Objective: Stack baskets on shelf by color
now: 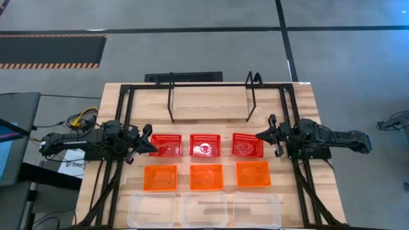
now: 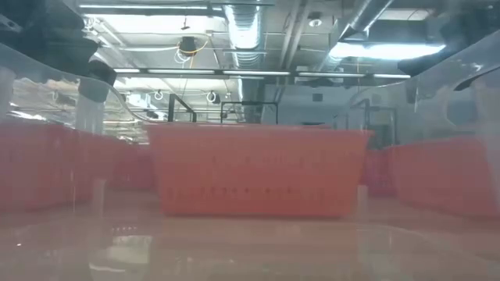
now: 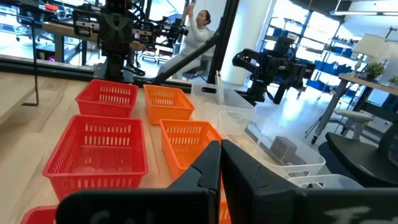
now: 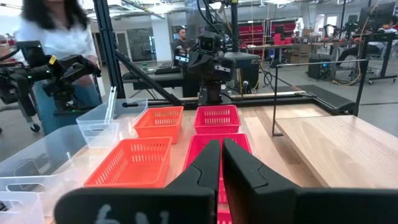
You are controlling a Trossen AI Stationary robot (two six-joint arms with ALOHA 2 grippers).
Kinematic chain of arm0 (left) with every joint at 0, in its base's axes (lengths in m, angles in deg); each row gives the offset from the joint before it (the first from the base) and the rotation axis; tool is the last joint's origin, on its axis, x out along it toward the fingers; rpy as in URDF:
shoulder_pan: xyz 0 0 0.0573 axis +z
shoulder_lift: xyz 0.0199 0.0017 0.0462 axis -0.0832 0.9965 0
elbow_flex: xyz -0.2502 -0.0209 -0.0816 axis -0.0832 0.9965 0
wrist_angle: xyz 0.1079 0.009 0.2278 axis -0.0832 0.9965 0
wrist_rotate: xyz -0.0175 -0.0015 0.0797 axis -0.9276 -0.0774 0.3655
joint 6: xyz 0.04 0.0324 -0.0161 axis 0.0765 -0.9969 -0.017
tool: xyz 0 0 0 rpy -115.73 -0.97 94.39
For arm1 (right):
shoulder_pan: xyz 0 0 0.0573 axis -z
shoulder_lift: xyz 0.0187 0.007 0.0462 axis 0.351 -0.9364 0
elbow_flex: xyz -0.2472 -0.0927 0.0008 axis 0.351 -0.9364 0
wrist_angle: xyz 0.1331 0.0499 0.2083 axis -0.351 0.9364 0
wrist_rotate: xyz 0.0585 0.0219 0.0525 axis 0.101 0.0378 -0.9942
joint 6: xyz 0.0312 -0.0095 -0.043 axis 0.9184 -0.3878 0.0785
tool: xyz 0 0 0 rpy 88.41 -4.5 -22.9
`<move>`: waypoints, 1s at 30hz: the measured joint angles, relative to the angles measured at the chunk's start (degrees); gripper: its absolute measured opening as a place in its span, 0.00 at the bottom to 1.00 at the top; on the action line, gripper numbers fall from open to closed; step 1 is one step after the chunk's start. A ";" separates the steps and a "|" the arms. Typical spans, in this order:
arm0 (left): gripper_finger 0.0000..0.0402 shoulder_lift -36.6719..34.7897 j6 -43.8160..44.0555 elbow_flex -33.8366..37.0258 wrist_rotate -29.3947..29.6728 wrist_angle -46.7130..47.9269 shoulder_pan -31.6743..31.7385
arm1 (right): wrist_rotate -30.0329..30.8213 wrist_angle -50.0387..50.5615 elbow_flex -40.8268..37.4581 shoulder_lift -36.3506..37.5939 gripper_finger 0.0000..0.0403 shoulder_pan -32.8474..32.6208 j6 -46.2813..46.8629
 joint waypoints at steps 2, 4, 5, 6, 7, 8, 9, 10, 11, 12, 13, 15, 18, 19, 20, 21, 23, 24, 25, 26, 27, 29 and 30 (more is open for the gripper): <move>0.00 0.00 0.00 0.00 0.00 0.00 0.01 | 0.00 0.00 0.02 0.00 0.10 -0.02 0.00; 0.00 -0.01 0.00 0.00 0.00 0.02 0.00 | 0.00 0.00 0.02 0.00 0.10 0.00 0.00; 0.00 0.01 0.00 0.02 0.00 0.02 0.01 | 0.00 0.00 0.00 0.00 0.10 -0.01 0.00; 0.00 0.01 0.00 0.02 0.00 0.00 0.01 | 0.00 0.00 -0.01 0.00 0.10 -0.01 -0.01; 0.00 0.00 0.00 0.01 0.00 0.00 0.01 | 0.00 0.00 -0.01 0.00 0.10 -0.01 -0.01; 0.00 -0.01 0.00 0.02 0.00 0.00 0.01 | 0.00 0.00 0.00 0.00 0.10 -0.02 0.00; 0.00 -0.01 0.00 0.02 -0.02 0.02 0.00 | 0.00 0.02 0.01 0.00 0.10 -0.02 0.00; 0.00 0.01 0.00 0.00 0.00 -0.01 0.01 | 0.00 0.00 0.01 0.00 0.10 -0.01 0.00; 0.00 -0.01 0.00 0.00 0.00 0.01 0.00 | 0.00 0.00 0.02 0.00 0.10 0.00 0.00; 0.00 0.01 0.00 0.00 0.00 0.02 0.01 | 0.00 0.00 0.00 0.00 0.10 -0.02 0.00; 0.00 0.01 0.00 0.02 0.00 0.01 0.01 | 0.00 0.00 0.02 0.00 0.10 -0.01 -0.01; 0.00 0.00 0.00 0.01 0.00 0.02 0.00 | 0.00 0.01 0.00 0.00 0.10 -0.02 -0.01; 0.00 0.01 0.00 0.01 0.00 0.00 -0.01 | -0.02 0.00 -0.01 0.00 0.10 -0.02 0.00; 0.00 0.01 0.00 0.02 0.00 0.01 -0.01 | 0.00 0.00 -0.01 0.00 0.10 -0.02 -0.02; 0.00 -0.01 0.00 0.02 0.00 0.00 0.00 | 0.00 0.00 -0.01 0.00 0.10 0.00 -0.02; 0.00 0.01 0.00 0.01 0.00 -0.01 0.00 | 0.00 0.00 0.01 0.00 0.10 0.00 0.00; 0.00 0.01 0.00 0.02 0.00 0.01 -0.01 | 0.00 0.00 0.02 0.00 0.10 0.00 -0.01; 0.00 -0.01 0.00 0.00 0.00 0.00 -0.01 | 0.00 0.00 0.01 0.00 0.10 0.00 0.00; 0.00 0.00 0.00 0.00 0.00 0.01 0.00 | 0.00 0.00 -0.01 0.00 0.10 0.00 -0.01; 0.00 0.01 0.00 0.02 0.00 -0.01 0.01 | 0.00 0.00 0.01 0.00 0.10 0.00 -0.02; 0.00 0.01 0.00 0.01 0.00 0.02 0.00 | 0.00 0.00 0.01 0.00 0.10 -0.02 -0.02; 0.00 0.00 0.00 0.02 0.06 0.00 0.00 | 0.00 0.00 0.02 0.00 0.10 0.00 0.00; 0.00 -0.01 0.00 0.00 0.58 -0.01 -0.02 | 0.00 0.00 0.00 0.00 0.10 0.00 -0.01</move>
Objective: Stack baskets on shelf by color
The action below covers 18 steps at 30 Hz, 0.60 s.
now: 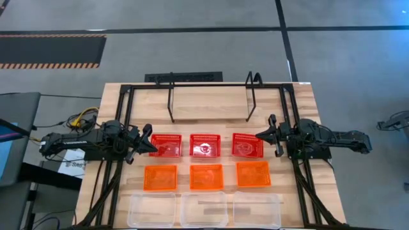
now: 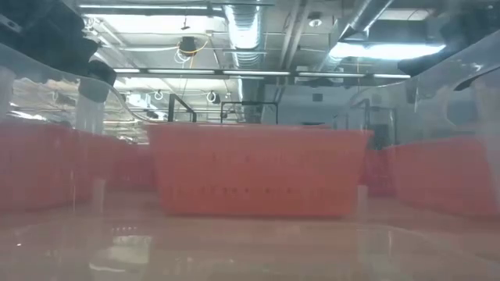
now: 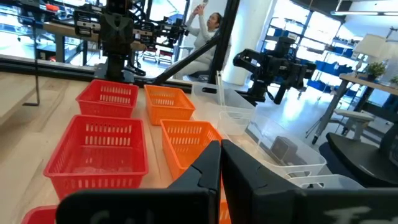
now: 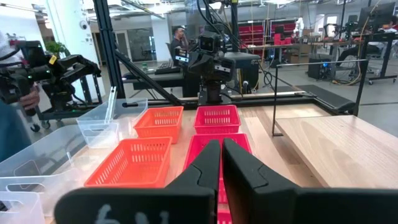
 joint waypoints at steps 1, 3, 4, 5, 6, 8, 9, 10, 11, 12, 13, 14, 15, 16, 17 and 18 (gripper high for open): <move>0.00 0.02 0.00 0.00 1.18 0.00 0.00 | 0.00 0.00 0.01 0.00 0.10 0.00 0.01; 0.00 0.00 0.02 0.01 4.10 0.06 0.00 | 0.00 0.00 0.01 0.00 0.10 0.00 0.01; 0.00 0.02 0.04 0.00 5.29 0.16 0.01 | 0.00 0.00 0.01 0.00 0.10 -0.02 0.01; 0.00 0.01 0.09 0.00 6.23 0.31 0.00 | 0.00 0.00 0.01 0.00 0.10 -0.02 0.01; 0.00 0.01 0.13 0.00 7.08 0.39 0.01 | 0.00 0.00 0.00 0.00 0.10 -0.01 0.00; 0.00 0.00 0.26 0.00 8.16 0.44 0.02 | 0.00 0.00 0.01 0.00 0.10 0.00 0.00; 0.00 0.00 0.26 0.00 8.25 0.46 0.02 | 0.00 0.00 0.01 0.00 0.10 -0.01 0.01; 0.00 0.00 0.28 0.00 8.25 0.46 0.02 | 0.00 0.00 0.00 0.00 0.10 -0.01 0.01; 0.00 0.01 0.28 0.00 8.25 0.46 0.02 | 0.00 0.00 0.01 0.00 0.10 0.00 0.01; 0.00 0.02 0.28 0.00 8.25 0.46 0.02 | 0.00 0.02 0.01 0.00 0.10 0.00 -0.01; 0.00 0.01 0.28 0.00 8.26 0.48 0.02 | 0.00 0.00 0.01 0.00 0.10 0.00 0.00; 0.00 0.01 0.29 0.00 8.39 0.47 0.02 | 0.00 0.02 0.01 0.00 0.10 0.00 0.01; 0.00 0.00 0.33 0.00 8.62 0.44 0.02 | 0.00 0.00 -0.01 0.00 0.10 -0.02 0.00; 0.00 0.02 0.64 0.00 9.04 0.44 0.00 | 0.00 0.00 0.01 0.00 0.10 0.00 0.00; 0.00 0.00 1.41 0.00 9.79 0.48 0.02 | 0.00 0.01 0.01 0.00 0.10 -0.02 0.01; 0.00 0.02 2.95 0.00 10.50 0.52 0.02 | 0.00 0.00 0.01 0.00 0.10 0.00 0.01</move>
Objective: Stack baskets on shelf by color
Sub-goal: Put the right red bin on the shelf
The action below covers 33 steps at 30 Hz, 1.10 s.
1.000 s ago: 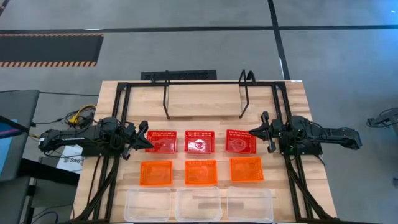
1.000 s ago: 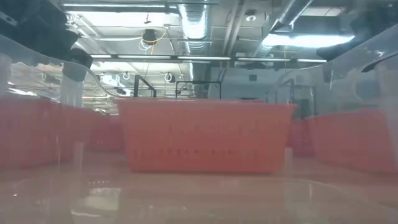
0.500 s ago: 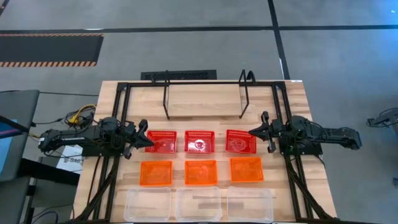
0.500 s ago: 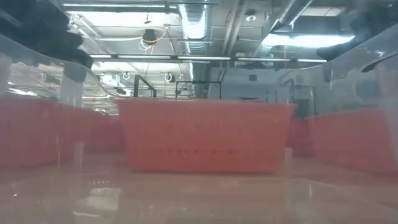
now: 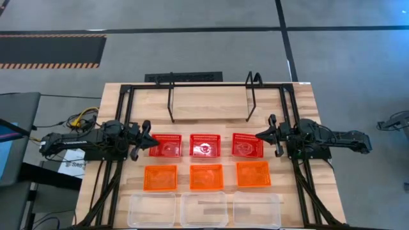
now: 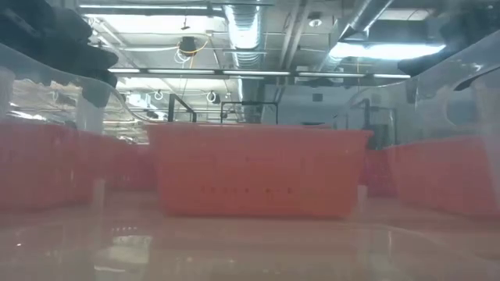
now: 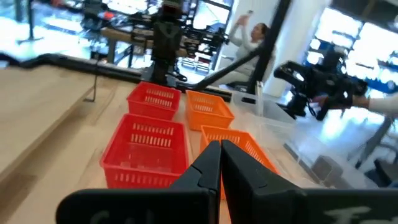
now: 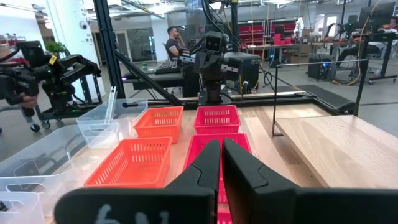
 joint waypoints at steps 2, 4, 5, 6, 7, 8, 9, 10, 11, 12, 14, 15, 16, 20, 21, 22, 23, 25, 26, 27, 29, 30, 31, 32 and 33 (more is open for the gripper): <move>0.00 -0.01 5.04 0.00 2.17 0.02 -0.02 | 0.00 0.00 0.00 0.00 0.10 0.00 0.00; 0.00 -0.02 11.50 0.00 5.46 -0.09 0.00 | 0.00 0.00 -0.02 0.00 0.10 0.00 -0.02; 0.00 0.00 15.17 0.02 7.19 -0.36 0.00 | 0.00 0.02 -0.02 0.00 0.10 0.00 0.00; 0.00 0.00 18.39 0.02 8.65 -0.71 0.00 | 0.00 0.01 -0.01 0.00 0.10 -0.01 0.00; 0.00 -0.02 21.22 0.00 10.21 -1.04 0.00 | 0.00 0.01 -0.01 0.00 0.10 -0.01 0.00; 0.00 0.00 23.37 0.00 11.51 -1.18 0.00 | 0.00 0.00 -0.01 0.00 0.10 -0.02 -0.02; 0.00 -0.02 24.69 0.00 12.73 -1.17 0.00 | 0.00 0.00 -0.01 0.00 0.10 -0.01 0.00; 0.00 0.00 25.43 0.00 13.73 -1.16 0.00 | 0.00 0.00 0.00 0.00 0.10 0.00 0.00; 0.00 0.00 25.67 0.00 14.51 -1.16 0.00 | 0.00 0.00 0.00 0.00 0.10 0.00 -0.02; 0.00 -0.02 25.70 0.00 15.19 -1.15 0.00 | 0.00 0.00 0.00 0.00 0.10 0.00 0.00; 0.00 -0.01 25.77 0.00 16.11 -1.14 0.00 | 0.00 0.00 0.00 0.00 0.10 -0.02 0.00; 0.00 -0.02 25.79 0.00 16.28 -1.16 0.00 | 0.00 0.00 -0.01 0.00 0.10 0.00 -0.01; 0.00 0.00 25.79 0.00 16.54 -1.13 0.00 | 0.00 0.00 -0.02 0.00 0.10 -0.01 -0.01; 0.00 0.00 25.62 0.00 17.51 -1.13 0.00 | 0.00 0.00 -0.01 0.00 0.10 0.00 0.00; 0.00 0.00 25.30 0.00 17.53 -1.12 0.00 | 0.00 0.00 0.00 0.00 0.10 0.00 -0.02; 0.00 -0.01 25.15 0.00 17.57 -1.12 0.00 | 0.00 0.00 0.00 0.00 0.10 -0.02 0.00; 0.00 -0.02 25.13 0.00 17.59 -1.13 0.00 | 0.00 0.00 0.00 0.00 0.10 0.00 0.00; 0.00 0.00 25.13 0.00 17.59 -1.11 0.00 | 0.00 0.00 -0.01 0.00 0.10 -0.01 -0.01; 0.00 -0.01 25.11 0.00 17.59 -1.11 0.00 | 0.00 0.00 -0.01 0.00 0.10 -0.01 -0.01; 0.00 -0.01 25.11 0.00 17.59 -1.11 0.00 | 0.00 0.00 -0.01 0.00 0.10 -0.02 0.00; 0.00 -0.01 25.07 0.00 17.61 -1.11 0.00 | 0.00 0.00 -0.02 0.00 0.10 0.00 0.00; 0.00 -0.01 25.07 0.00 17.60 -1.11 0.00 | 0.00 0.01 -0.02 0.00 0.10 -0.01 0.00; 0.00 -0.02 25.07 0.00 17.60 -1.09 0.00 | 0.00 0.00 -0.02 0.00 0.10 0.00 -0.02; 0.00 0.00 25.07 0.00 17.60 -1.11 0.00 | 0.00 0.00 -0.01 0.00 0.10 -0.01 -0.01; 0.00 -0.02 25.09 0.00 17.59 -1.09 0.00 | 0.00 0.00 0.00 0.00 0.10 0.00 0.00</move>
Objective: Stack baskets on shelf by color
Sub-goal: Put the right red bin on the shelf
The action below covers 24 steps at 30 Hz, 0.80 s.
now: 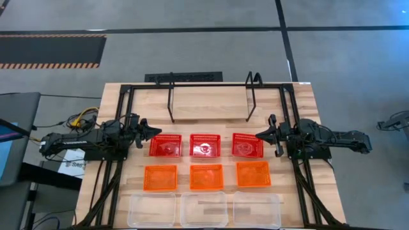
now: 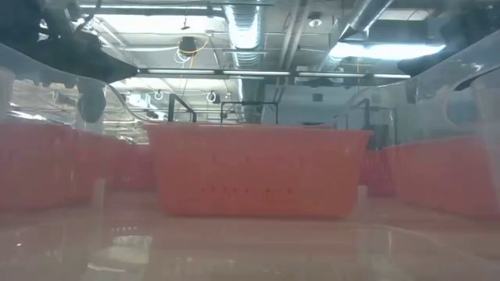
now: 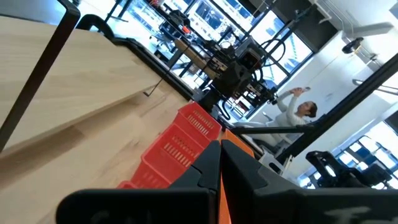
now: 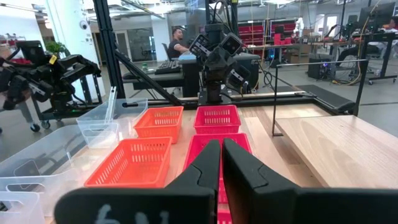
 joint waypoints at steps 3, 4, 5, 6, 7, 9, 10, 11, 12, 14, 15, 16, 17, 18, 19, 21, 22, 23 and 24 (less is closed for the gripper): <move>0.00 0.02 0.06 0.00 0.02 -0.02 0.00 | 0.00 -0.01 -0.02 0.00 0.10 0.00 0.00; 0.00 0.02 0.06 0.00 0.00 -0.01 0.00 | 0.00 -0.07 -0.02 0.00 0.10 -0.02 -0.02; 0.00 0.02 0.10 0.00 0.00 -0.02 0.00 | 0.00 -0.18 0.00 0.00 0.10 -0.02 -0.02; 0.00 0.02 0.34 0.00 0.00 -0.02 0.00 | 0.00 -0.56 -0.01 0.00 0.10 0.00 0.00; 0.00 0.02 0.74 0.00 0.01 -0.02 0.00 | -0.02 -1.18 -0.02 0.00 0.10 0.00 0.00; 0.00 0.00 1.86 0.00 0.00 0.00 0.00 | -0.07 -4.03 0.02 -0.01 0.10 -0.08 0.23; 0.00 0.02 2.40 0.00 0.00 -0.02 0.00 | -0.07 -5.50 0.11 0.04 0.10 -0.15 1.09; 0.00 0.02 2.87 0.00 0.00 -0.02 0.00 | -0.07 -6.21 0.24 0.04 0.10 -0.17 2.86; 0.00 0.02 3.12 0.00 0.02 -0.02 0.00 | -0.07 -6.73 0.36 0.01 0.10 -0.16 5.01; 0.00 0.00 3.17 0.00 0.11 -0.02 0.00 | 0.85 -11.35 0.43 -0.06 0.10 0.03 6.80; 0.00 0.01 3.18 0.00 0.51 -0.02 -0.02 | 2.86 -13.67 0.52 0.06 0.10 0.25 6.80; 0.00 0.02 3.19 0.00 1.11 -0.02 -0.02 | 5.67 -15.73 0.64 0.05 0.10 0.56 6.97; 0.00 0.02 3.21 0.00 1.72 -0.02 -0.02 | 8.32 -17.42 0.66 0.10 0.10 0.84 7.96; 0.00 0.02 3.23 0.00 2.31 -0.02 -0.02 | 10.11 -19.51 0.59 0.23 0.10 1.02 9.59; 0.00 0.00 3.25 0.00 2.91 -0.02 0.00 | 10.86 -22.22 0.59 0.30 0.10 1.19 11.00; 0.00 0.02 3.24 0.00 3.84 -0.02 -0.01 | 11.30 -27.81 0.73 0.39 0.10 1.18 11.94; 0.00 0.00 3.18 0.00 4.16 -0.02 -0.01 | 11.30 -29.70 0.76 0.39 0.10 1.18 11.97; 0.00 0.01 3.10 0.00 4.35 -0.02 -0.02 | 11.30 -30.98 0.80 0.39 0.10 1.18 12.35; 0.00 0.00 3.10 0.00 4.37 -0.02 0.00 | 11.28 -31.02 1.22 0.39 0.10 1.18 13.44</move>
